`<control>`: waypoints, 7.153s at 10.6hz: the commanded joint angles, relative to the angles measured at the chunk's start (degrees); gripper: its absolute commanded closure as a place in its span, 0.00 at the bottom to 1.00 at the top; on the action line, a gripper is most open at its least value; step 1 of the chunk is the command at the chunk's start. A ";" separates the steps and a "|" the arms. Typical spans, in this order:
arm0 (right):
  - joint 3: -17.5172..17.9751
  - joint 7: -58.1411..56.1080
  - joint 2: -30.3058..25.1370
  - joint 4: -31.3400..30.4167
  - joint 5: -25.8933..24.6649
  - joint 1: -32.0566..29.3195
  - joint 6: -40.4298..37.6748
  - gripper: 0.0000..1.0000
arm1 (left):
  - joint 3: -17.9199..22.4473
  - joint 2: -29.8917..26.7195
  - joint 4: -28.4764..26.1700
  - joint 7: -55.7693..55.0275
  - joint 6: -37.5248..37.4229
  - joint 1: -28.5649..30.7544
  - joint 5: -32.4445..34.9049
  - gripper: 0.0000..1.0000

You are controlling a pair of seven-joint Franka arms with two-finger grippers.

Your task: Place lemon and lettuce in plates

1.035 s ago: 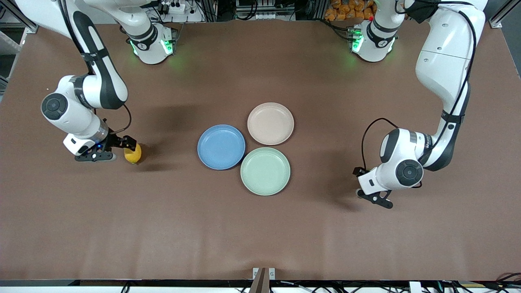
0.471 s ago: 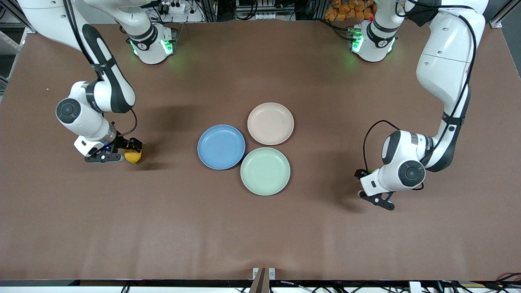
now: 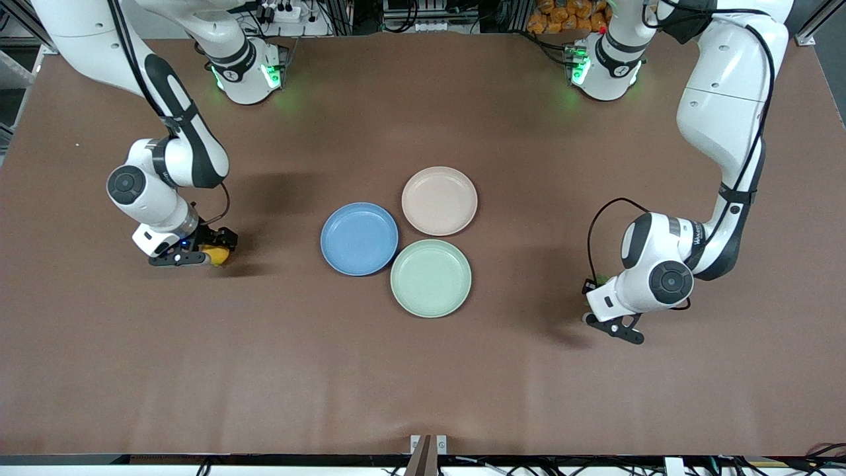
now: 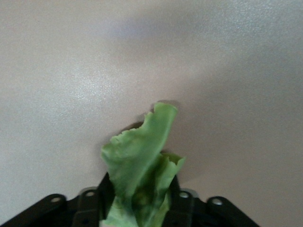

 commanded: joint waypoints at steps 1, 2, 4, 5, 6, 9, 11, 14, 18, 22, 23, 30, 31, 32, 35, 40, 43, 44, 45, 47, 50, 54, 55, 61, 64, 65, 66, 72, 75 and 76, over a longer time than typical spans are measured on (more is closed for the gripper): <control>0.97 -0.60 1.01 -0.85 1.22 -0.95 2.61 0.00 | -0.01 0.36 0.68 -1.33 0.44 -0.12 0.49 1.00; 0.97 -0.60 1.19 -0.85 1.22 -0.95 2.87 0.00 | -0.01 -0.08 0.42 -1.42 0.44 0.22 0.49 1.00; 1.06 -0.68 1.45 -0.85 1.22 -1.03 3.05 0.00 | -0.01 -0.52 0.24 -1.42 0.36 0.49 0.31 1.00; 1.06 -0.68 1.80 -0.85 1.22 -1.03 3.05 0.03 | -0.27 -1.57 -0.11 -3.08 0.01 0.32 0.31 1.00; 1.06 -0.68 2.33 -0.85 1.13 -1.21 4.36 0.04 | -0.71 -2.80 -0.63 -5.70 -0.34 -0.03 0.31 1.00; 1.06 -0.68 3.21 -0.85 1.13 -1.39 5.51 0.14 | -4.56 -8.15 -2.92 -11.86 -7.53 -0.74 0.31 1.00; 1.23 -0.68 3.21 -0.76 1.13 -1.39 5.34 0.62 | -8.95 -9.74 -2.84 -18.88 -14.29 -1.00 0.40 1.00; 1.85 -0.60 2.51 -0.23 1.13 -1.30 4.20 0.80 | -16.68 -11.95 -3.10 -31.26 -19.76 -1.18 0.31 1.00; 4.39 0.01 -0.12 3.27 1.13 -1.30 -1.58 0.86 | -24.95 -14.75 -9.93 -43.85 -17.15 -0.92 0.31 1.00; 11.59 6.95 -0.39 7.76 1.13 -1.04 -4.60 0.86 | -29.36 -16.88 -18.74 -52.55 -8.00 -2.92 0.49 1.00; 13.08 9.14 -0.31 8.20 1.13 -0.51 -4.60 0.86 | -29.36 -16.09 -18.66 -53.88 -7.82 -4.85 0.57 1.00; 22.58 28.38 1.71 10.31 0.34 3.09 -4.33 0.85 | -28.49 -9.68 -15.68 -62.32 0.79 -12.24 1.28 1.00; 22.94 30.93 2.24 10.84 0.25 3.71 -4.33 0.85 | -27.09 -8.62 -14.54 -63.37 0.80 -14.51 1.28 1.00; 22.94 32.96 3.03 11.10 0.25 4.93 -4.33 0.85 | -24.38 -8.00 -13.22 -64.60 0.80 -17.58 1.28 1.00; 22.85 38.68 6.98 13.82 -0.27 8.71 -4.33 0.85 | -18.30 -6.33 -10.84 -64.70 0.80 -24.90 1.19 1.00; 22.68 46.84 11.55 16.46 -8.68 11.45 -4.33 0.85 | -18.20 -4.92 -9.69 -64.79 0.80 -25.17 1.19 0.53; 22.68 50.55 13.14 17.00 -13.02 11.45 -4.33 0.82 | -18.11 -4.92 -9.69 -64.70 0.80 -25.70 2.86 0.00; 22.68 50.56 13.14 17.00 -13.02 11.45 -4.42 0.59 | -18.11 -5.01 -9.69 -64.70 0.80 -25.70 2.86 0.00; 22.59 50.99 13.14 17.00 -13.02 11.45 -4.42 0.15 | -18.11 -5.27 -9.69 -64.70 0.71 -25.44 2.86 0.00; 22.59 51.43 12.53 17.43 -12.93 11.01 -4.86 0.00 | -18.03 -6.41 -9.69 -64.70 0.71 -24.74 2.86 0.00; 22.77 51.44 11.91 22.51 -12.41 10.57 -15.62 0.00 | -14.09 -7.29 -8.38 -64.35 0.62 -24.29 2.95 0.00; 22.85 47.59 7.53 27.27 -10.23 8.38 -26.63 0.00 | -7.32 -7.29 -4.51 -59.72 0.44 -24.12 3.12 0.00; 22.68 43.48 5.69 28.41 -6.64 7.24 -29.79 0.00 | -5.74 -7.29 -4.51 -56.65 0.44 -23.33 3.12 0.00; 18.30 26.69 -3.54 29.48 -5.55 1.70 -42.83 0.00 | -5.28 -6.50 -4.59 -35.02 0.44 -9.63 3.12 0.00; 13.82 20.51 -6.10 29.39 -5.64 0.46 -44.15 0.00 | -4.58 -6.59 -4.59 -31.66 0.36 -7.77 3.39 0.00; 12.41 18.15 -7.06 29.39 -5.64 -0.24 -44.41 0.00 | -4.40 -6.59 -4.59 -31.13 0.36 -7.25 3.30 0.00; 11.00 15.43 -8.03 29.30 -5.55 -0.50 -45.28 0.00 | -4.40 -6.50 -4.68 -29.91 0.36 -5.94 3.39 0.00; 3.61 11.09 -14.09 29.65 -5.37 -0.33 -50.38 0.00 | -1.59 -13.77 -16.78 -22.61 -0.26 -4.34 3.30 0.00; 2.47 11.44 -17.08 31.31 -5.20 -0.24 -53.63 0.00 | -1.68 -24.14 -19.71 -17.97 -9.20 -3.03 2.25 0.00; 2.46 10.92 -17.27 32.98 -5.28 -0.24 -55.47 0.00 | -1.68 -26.17 -19.71 -17.51 -10.35 -3.02 0.42 0.00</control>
